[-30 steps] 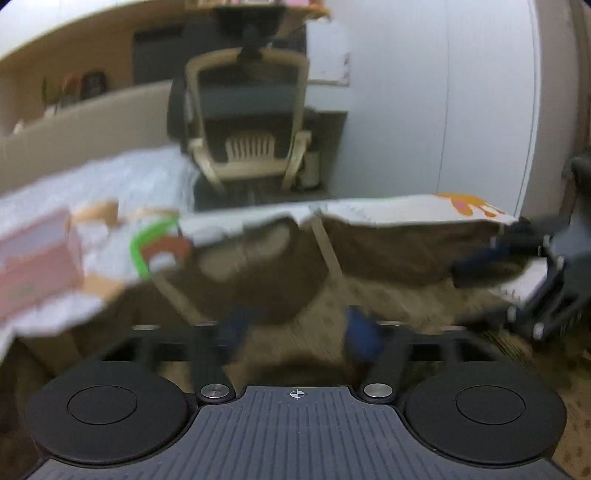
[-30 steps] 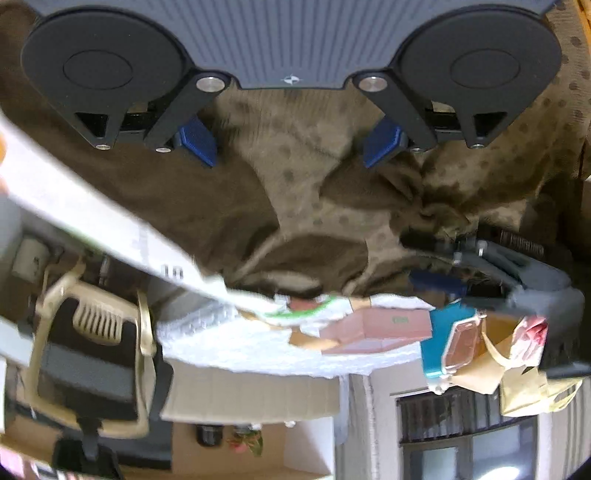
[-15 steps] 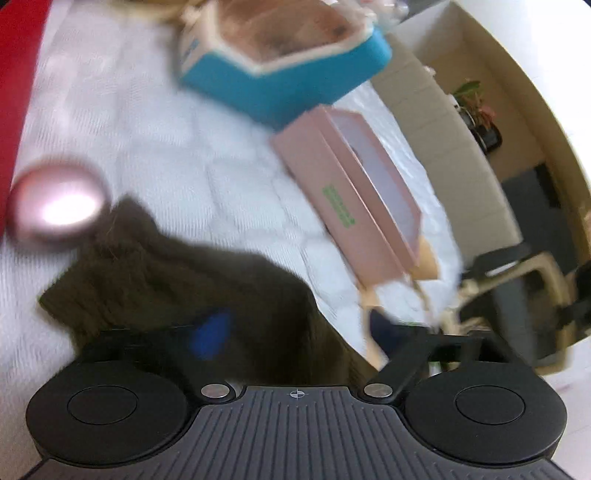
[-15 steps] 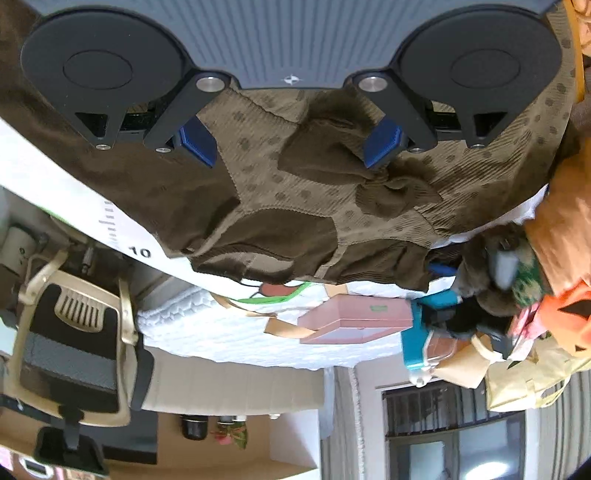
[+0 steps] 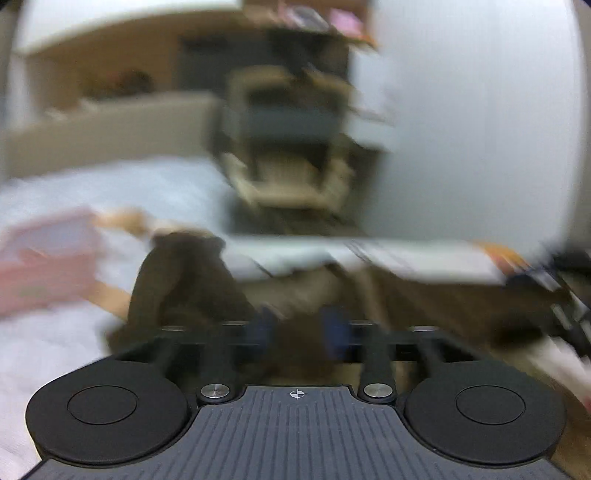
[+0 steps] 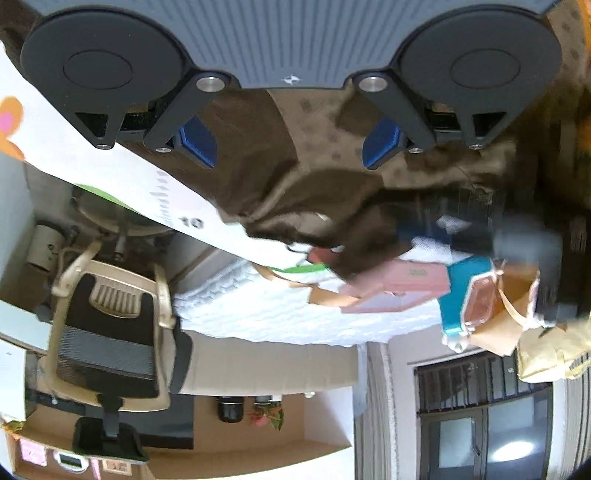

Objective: Fold clothes

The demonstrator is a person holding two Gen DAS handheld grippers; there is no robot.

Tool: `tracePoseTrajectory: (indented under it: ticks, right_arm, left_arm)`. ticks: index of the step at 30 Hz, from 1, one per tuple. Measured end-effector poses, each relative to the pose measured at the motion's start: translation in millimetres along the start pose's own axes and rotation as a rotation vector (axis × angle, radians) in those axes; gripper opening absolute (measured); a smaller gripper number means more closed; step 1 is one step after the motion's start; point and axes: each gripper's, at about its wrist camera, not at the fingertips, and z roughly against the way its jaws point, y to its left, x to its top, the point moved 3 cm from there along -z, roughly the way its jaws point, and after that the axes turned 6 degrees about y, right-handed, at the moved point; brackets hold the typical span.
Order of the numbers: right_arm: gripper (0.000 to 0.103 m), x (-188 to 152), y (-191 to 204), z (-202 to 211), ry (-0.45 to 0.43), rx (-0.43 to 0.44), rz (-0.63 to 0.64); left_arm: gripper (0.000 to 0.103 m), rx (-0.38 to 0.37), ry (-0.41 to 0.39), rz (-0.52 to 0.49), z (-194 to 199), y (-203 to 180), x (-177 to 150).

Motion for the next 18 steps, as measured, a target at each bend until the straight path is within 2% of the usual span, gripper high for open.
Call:
tracePoseTrajectory:
  ticks: [1,3,5,7,11,14,15,16,17,18]
  right_arm:
    - [0.087,6,2,-4,0.001,0.015,-0.004]
    - [0.087,21,6,-18,0.007,0.046,-0.009]
    - [0.086,38,13,-37,0.017,0.074,-0.007]
    - [0.078,61,24,-66,0.04,0.101,-0.002]
    - [0.073,98,49,-132,0.101,0.161,-0.055]
    - [0.055,109,52,-189,0.184,0.119,-0.176]
    - [0.044,108,51,-208,0.214,0.087,-0.21]
    - [0.022,105,50,-223,0.237,0.072,-0.231]
    - [0.012,104,49,-228,0.233,0.082,-0.245]
    - [0.008,104,47,-228,0.217,0.103,-0.258]
  left_arm:
    - [0.081,-0.028,0.033,-0.013,-2,-9,-5]
    - [0.084,-0.059,0.07,-0.018,-2,-14,-14]
    - [0.094,-0.075,0.092,-0.01,1,-13,-19]
    - [0.094,-0.064,0.089,0.016,5,-4,-21]
    - [0.096,0.026,0.072,0.044,19,20,-30]
    - [0.096,0.074,0.068,0.075,30,39,-34]
    - [0.097,0.076,0.069,0.086,34,45,-35]
    - [0.097,0.072,0.069,0.09,36,48,-35]
    - [0.098,0.068,0.067,0.089,38,50,-36]
    - [0.098,0.066,0.063,0.086,40,51,-36]
